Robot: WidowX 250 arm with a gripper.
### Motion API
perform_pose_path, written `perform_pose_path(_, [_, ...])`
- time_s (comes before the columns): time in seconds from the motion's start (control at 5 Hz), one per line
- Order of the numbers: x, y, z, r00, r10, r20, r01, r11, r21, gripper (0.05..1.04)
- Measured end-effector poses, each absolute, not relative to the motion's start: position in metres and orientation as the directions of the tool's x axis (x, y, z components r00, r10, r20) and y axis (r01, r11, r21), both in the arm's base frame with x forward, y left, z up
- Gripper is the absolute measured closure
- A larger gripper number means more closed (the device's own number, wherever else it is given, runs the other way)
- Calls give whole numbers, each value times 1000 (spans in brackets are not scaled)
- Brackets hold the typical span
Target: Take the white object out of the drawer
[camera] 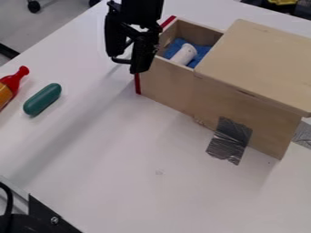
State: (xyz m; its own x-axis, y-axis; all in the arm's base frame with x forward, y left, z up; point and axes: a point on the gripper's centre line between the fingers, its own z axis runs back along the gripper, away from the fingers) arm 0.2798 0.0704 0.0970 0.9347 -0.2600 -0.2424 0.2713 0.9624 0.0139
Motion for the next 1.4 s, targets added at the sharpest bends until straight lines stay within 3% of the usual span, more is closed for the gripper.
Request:
perform_pose_path(0.2, [278,70,89,927,-261,-269,272,962,1,85])
perform_pose_path(0.8, [307,48,123,932,-306,-193,310,951,-14,85])
perform_pose_path(1.0, [315,46,111,928,-308,-207,310,950,-26,85])
perform_pose_path(1.4, [331,43,88,929,-308,-204,318,948,16,85])
